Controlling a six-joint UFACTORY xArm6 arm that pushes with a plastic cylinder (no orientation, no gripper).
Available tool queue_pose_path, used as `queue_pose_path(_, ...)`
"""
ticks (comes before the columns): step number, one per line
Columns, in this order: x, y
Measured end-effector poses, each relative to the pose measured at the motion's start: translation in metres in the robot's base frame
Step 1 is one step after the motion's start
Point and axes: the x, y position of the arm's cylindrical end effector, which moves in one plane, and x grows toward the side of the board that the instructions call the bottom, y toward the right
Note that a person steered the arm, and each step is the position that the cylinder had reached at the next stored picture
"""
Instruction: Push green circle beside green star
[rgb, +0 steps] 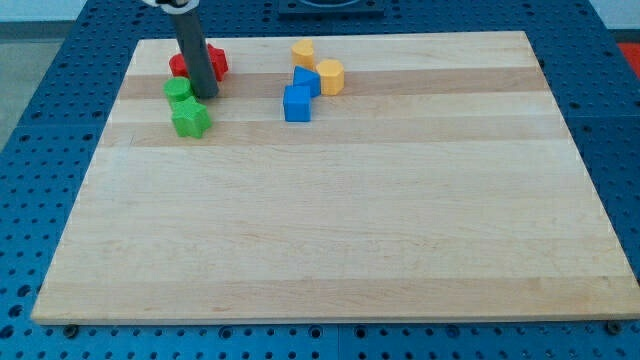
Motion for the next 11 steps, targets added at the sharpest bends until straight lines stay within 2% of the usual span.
queue_pose_path(1, 0.032, 0.0)
queue_pose_path(3, 0.024, 0.003)
queue_pose_path(5, -0.003, 0.009)
queue_pose_path(7, -0.023, -0.027)
queue_pose_path(9, 0.004, -0.039)
queue_pose_path(10, 0.032, -0.03)
queue_pose_path(11, 0.015, -0.038)
